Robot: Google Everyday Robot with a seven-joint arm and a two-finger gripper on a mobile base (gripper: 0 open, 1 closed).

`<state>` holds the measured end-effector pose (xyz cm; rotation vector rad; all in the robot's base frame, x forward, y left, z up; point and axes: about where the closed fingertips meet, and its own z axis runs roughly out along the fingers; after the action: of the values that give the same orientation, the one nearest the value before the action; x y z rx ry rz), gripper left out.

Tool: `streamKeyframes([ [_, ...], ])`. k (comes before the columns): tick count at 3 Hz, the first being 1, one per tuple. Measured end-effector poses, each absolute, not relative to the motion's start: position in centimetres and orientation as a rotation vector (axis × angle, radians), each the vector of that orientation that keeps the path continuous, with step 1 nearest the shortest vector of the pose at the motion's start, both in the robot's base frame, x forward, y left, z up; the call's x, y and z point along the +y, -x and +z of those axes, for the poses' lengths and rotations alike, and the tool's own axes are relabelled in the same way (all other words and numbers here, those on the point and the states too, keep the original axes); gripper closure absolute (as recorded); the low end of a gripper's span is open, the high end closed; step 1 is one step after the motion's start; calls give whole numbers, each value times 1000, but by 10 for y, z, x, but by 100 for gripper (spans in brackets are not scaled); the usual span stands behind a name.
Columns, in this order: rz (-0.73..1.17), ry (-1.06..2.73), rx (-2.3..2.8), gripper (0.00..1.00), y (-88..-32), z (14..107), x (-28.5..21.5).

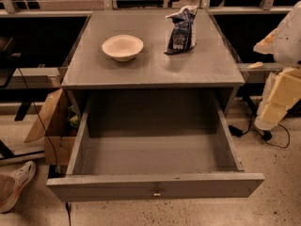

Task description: Close top drawer

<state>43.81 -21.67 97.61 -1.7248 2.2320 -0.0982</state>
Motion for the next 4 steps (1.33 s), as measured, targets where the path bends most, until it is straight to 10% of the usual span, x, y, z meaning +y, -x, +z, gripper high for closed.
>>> streamKeyframes([
  [4, -77, 1711, 2289, 0, -421, 952, -214],
])
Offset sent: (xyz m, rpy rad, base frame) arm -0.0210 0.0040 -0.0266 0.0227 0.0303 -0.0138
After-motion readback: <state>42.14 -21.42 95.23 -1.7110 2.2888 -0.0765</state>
